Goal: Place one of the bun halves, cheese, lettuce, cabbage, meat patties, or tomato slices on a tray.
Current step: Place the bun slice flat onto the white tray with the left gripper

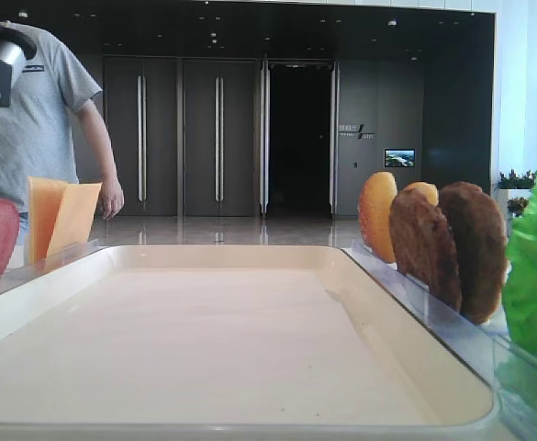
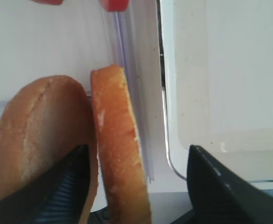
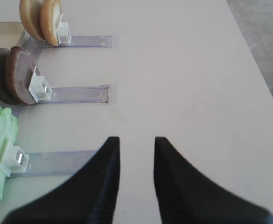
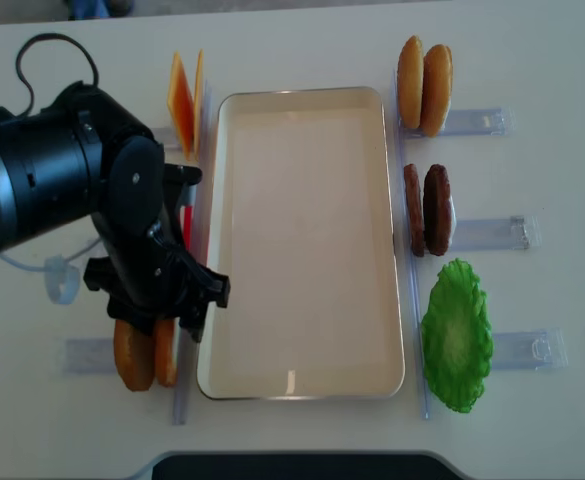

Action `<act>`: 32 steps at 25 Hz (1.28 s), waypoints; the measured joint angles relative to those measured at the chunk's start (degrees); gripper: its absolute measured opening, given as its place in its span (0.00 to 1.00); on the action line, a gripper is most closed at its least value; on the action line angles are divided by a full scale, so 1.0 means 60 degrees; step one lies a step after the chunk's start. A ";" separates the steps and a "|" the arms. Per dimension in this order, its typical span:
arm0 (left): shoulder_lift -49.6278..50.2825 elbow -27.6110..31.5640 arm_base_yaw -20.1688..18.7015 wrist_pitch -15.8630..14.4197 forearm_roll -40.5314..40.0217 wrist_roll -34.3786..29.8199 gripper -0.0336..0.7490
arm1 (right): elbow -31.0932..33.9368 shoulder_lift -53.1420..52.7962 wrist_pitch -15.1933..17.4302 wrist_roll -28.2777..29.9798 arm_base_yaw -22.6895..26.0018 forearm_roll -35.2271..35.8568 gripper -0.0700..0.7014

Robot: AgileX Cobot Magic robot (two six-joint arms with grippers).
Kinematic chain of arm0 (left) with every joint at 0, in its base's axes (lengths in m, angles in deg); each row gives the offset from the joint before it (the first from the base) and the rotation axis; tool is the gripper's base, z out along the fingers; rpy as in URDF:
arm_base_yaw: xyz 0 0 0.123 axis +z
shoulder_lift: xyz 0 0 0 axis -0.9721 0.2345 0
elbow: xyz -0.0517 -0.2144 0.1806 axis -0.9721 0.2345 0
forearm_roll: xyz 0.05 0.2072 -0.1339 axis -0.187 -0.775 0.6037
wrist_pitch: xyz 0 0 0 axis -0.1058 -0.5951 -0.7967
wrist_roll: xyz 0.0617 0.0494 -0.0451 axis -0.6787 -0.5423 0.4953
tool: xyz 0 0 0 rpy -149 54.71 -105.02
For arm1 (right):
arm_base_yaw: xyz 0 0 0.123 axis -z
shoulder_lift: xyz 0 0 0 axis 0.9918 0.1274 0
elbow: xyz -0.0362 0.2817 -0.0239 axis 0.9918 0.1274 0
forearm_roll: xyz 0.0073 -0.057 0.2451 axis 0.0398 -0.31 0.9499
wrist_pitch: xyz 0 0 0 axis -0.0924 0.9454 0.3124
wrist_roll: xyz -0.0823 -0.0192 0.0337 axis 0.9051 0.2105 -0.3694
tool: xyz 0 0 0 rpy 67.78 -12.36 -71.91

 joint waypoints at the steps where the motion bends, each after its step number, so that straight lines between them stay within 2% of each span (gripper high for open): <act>1: 0.0000 0.0000 0.0000 0.0014 0.0000 -0.0008 0.68 | 0.0000 0.0000 0.0000 0.0000 0.0000 0.0000 0.36; 4: 0.0000 0.0000 0.0000 0.0026 0.0000 -0.0045 0.67 | 0.0000 0.0000 0.0000 0.0000 0.0000 0.0000 0.36; 7: 0.0000 0.0000 0.0000 0.0026 0.0000 -0.0049 0.60 | 0.0000 0.0000 0.0000 0.0000 0.0000 0.0000 0.36; 12: 0.0000 0.0000 0.0000 -0.0200 -0.0041 -0.0082 0.33 | 0.0000 0.0000 0.0000 0.0000 0.0000 0.0000 0.36; 15: 0.0000 0.0000 0.0000 -0.0461 -0.0209 -0.0088 0.22 | 0.0000 0.0000 0.0000 0.0000 0.0000 0.0000 0.36; 24: -0.0135 -0.0111 0.0000 -0.1031 -0.0198 -0.0391 0.21 | 0.0000 0.0000 0.0000 0.0000 0.0000 0.0000 0.36; 32: -0.1610 -0.0829 0.0000 -0.1622 -0.0150 -0.0440 0.20 | 0.0000 0.0000 0.0000 0.0000 0.0000 0.0000 0.36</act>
